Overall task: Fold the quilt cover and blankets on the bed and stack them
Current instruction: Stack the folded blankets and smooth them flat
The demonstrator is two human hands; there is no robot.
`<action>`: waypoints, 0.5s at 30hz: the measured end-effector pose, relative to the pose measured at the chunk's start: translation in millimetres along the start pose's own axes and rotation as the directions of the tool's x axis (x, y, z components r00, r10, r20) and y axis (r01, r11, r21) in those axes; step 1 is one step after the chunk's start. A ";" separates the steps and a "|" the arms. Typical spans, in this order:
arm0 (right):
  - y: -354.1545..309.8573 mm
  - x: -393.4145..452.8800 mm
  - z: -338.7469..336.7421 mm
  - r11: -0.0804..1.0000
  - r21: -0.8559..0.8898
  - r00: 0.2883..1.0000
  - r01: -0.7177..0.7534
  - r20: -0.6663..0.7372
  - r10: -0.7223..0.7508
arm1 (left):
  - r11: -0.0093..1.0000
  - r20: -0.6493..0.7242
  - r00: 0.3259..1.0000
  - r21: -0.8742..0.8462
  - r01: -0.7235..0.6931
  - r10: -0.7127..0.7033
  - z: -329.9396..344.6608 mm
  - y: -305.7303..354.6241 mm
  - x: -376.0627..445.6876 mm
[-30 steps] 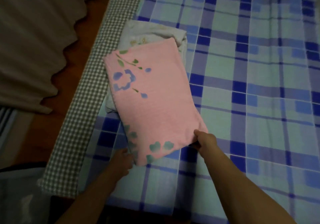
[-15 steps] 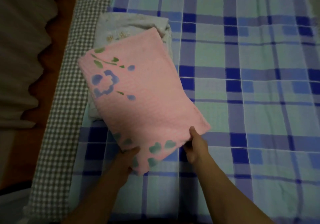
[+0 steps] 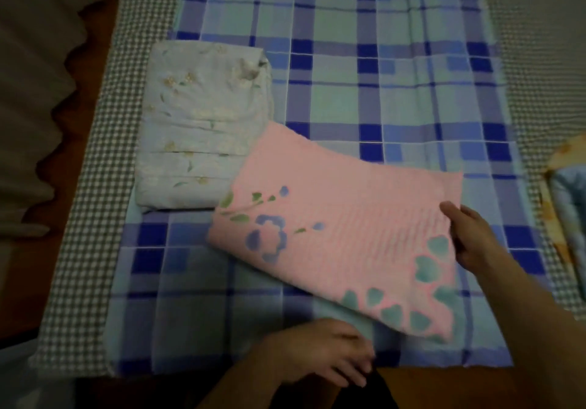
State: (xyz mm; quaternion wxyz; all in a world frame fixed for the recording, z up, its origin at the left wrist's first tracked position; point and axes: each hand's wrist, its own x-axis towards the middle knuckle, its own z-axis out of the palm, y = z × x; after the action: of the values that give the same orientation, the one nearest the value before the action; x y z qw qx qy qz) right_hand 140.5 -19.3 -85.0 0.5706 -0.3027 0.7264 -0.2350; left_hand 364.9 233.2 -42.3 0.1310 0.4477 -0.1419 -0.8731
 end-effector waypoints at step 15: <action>136.7 80.6 -55.2 0.883 -0.460 0.996 0.088 0.051 -0.072 | 0.941 -0.928 0.303 0.282 0.189 0.217 -190.9 54.3 101.8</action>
State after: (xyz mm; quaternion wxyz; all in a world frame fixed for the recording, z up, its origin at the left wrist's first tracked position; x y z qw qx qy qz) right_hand 50.1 20.0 -221.0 0.4837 -0.4632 0.7390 -0.0738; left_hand 469.2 121.8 -204.9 0.1180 0.8896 -0.1887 -0.3988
